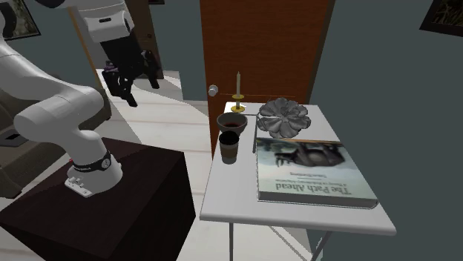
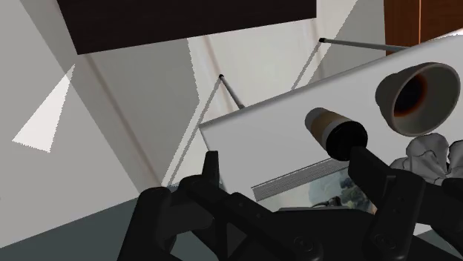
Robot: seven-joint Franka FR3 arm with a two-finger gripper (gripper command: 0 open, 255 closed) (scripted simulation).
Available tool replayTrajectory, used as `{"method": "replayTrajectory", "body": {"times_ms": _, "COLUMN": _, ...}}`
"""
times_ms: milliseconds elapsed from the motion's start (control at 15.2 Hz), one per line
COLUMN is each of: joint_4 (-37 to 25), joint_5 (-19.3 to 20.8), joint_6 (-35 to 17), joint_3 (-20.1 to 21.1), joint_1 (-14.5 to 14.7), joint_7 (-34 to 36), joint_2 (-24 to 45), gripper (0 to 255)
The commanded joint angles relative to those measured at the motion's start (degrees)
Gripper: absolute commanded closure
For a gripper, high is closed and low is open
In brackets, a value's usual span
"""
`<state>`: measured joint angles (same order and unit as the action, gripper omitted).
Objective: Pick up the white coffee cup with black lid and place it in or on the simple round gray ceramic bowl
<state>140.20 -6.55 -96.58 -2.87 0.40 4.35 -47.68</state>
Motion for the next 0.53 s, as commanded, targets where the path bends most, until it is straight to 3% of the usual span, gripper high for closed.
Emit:
{"method": "replayTrajectory", "body": {"times_ms": 0, "joint_4": 0.0, "joint_5": 0.0, "joint_6": 0.0, "joint_3": 0.0, "joint_1": 0.0, "joint_7": 0.0, "joint_2": 0.0, "gripper": 0}}
{"method": "replayTrajectory", "body": {"times_ms": 462, "joint_4": 0.8, "joint_5": -2.4, "joint_6": -9.7, "joint_3": 10.4, "joint_1": 0.8, "joint_7": 12.0, "joint_2": 9.1, "gripper": 0}}
